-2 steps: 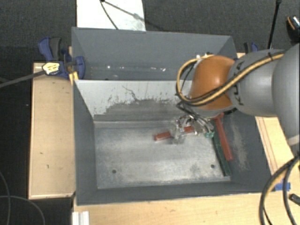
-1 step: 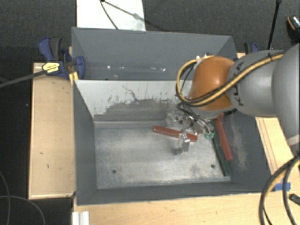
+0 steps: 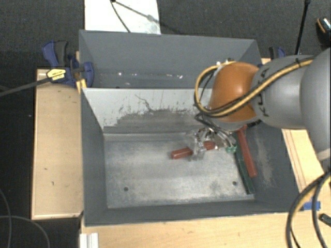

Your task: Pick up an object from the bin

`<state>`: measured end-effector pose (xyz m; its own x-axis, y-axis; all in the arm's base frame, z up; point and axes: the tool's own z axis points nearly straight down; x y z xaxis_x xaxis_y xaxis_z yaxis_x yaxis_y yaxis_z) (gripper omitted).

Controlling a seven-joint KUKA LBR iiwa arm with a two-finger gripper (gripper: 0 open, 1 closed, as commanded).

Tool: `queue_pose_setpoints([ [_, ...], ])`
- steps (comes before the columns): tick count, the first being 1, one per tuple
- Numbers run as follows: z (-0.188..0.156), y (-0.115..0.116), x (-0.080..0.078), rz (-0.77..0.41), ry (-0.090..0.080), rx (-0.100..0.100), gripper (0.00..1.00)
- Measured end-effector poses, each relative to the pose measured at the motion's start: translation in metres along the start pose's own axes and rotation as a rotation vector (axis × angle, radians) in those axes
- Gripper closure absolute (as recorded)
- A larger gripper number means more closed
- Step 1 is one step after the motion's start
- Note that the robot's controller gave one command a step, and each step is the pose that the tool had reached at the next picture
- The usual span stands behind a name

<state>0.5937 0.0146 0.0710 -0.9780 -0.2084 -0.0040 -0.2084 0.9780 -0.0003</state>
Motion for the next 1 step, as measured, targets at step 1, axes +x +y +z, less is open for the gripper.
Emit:
queue_pose_setpoints([
  [1, -0.1559, 0.0024, 0.014, -0.265, -0.006, 0.002, 1.0],
])
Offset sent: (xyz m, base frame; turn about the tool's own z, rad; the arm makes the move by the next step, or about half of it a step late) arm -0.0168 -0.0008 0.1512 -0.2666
